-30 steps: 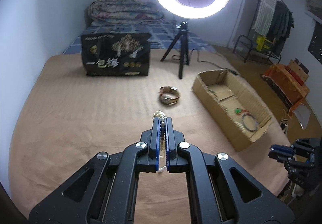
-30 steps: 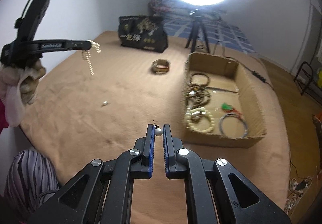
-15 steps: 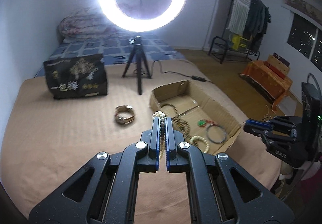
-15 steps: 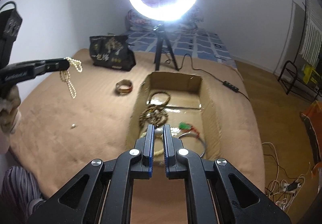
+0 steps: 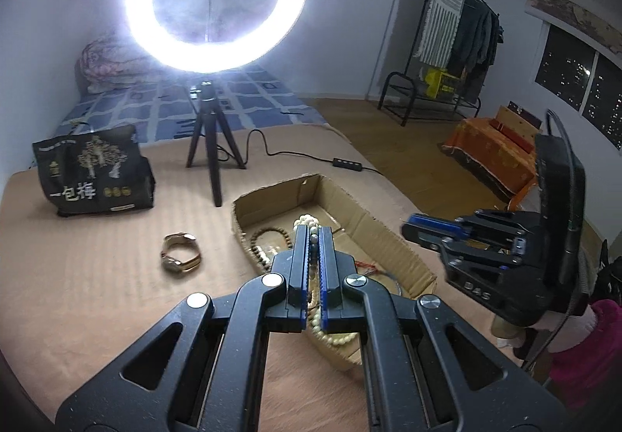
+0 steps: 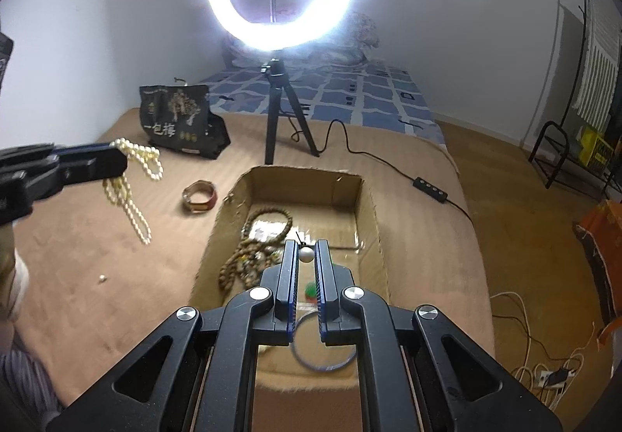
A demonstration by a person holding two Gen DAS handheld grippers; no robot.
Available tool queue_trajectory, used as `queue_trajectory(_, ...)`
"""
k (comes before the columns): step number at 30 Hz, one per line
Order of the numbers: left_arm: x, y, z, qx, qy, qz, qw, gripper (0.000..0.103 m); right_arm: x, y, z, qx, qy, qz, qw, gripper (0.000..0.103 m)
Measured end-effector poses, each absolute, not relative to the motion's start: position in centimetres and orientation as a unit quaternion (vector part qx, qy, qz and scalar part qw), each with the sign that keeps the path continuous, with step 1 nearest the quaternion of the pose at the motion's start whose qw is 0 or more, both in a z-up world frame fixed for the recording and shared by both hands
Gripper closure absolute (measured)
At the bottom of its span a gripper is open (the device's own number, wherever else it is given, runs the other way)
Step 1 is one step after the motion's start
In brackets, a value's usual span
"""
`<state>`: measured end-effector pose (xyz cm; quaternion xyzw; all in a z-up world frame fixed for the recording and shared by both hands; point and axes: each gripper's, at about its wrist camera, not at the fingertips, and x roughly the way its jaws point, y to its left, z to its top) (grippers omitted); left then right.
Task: Organize jewelry
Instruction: 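Open the right tool dropping the earring into the box while the left tool releases the necklace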
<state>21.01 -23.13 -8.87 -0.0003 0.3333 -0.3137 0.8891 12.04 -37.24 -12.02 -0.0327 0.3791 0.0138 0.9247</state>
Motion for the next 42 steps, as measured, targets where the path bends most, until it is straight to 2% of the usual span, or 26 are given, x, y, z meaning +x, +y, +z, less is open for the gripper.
queue_trajectory(23,22.9,-28.8,-11.8,0.025,0.353,-0.334,0.874,0.101,18.1,-40.2,-15.0,0.015,0.4,-0.001,0.917,0.096)
queue_trajectory(24,22.7,-28.9,-11.8,0.029,0.352,-0.334,0.874,0.101,18.1,-40.2,-15.0,0.014,0.401,-0.004,0.916,0.093)
queue_trajectory(26,22.5,-29.1,-11.7,0.036,0.351,-0.333,0.874,0.101,18.1,-40.3,-14.9,0.011,0.401,-0.009,0.916,0.076)
queue_trajectory(27,22.4,-29.1,-11.7,0.037,0.351,-0.334,0.874,0.098,18.0,-40.3,-14.8,0.009,0.399,-0.012,0.917,0.061)
queue_trajectory(28,22.3,-29.1,-11.6,0.039,0.352,-0.335,0.873,0.086,17.8,-40.3,-14.6,0.008,0.395,-0.014,0.919,0.052)
queue_trajectory(30,22.1,-29.1,-11.5,0.04,0.348,-0.336,0.874,0.073,17.6,-40.3,-14.4,0.007,0.39,-0.017,0.921,0.05)
queue_trajectory(33,21.8,-29.1,-11.3,0.044,0.344,-0.334,0.876,0.073,17.5,-40.4,-14.0,0.004,0.388,-0.021,0.921,0.049)
queue_trajectory(36,21.5,-28.9,-11.1,0.046,0.344,-0.335,0.876,0.073,17.3,-40.3,-13.6,-0.002,0.386,-0.029,0.922,0.043)
queue_trajectory(42,21.0,-28.3,-10.8,0.05,0.344,-0.333,0.877,0.073,16.7,-40.1,-13.0,-0.003,0.383,-0.035,0.923,0.042)
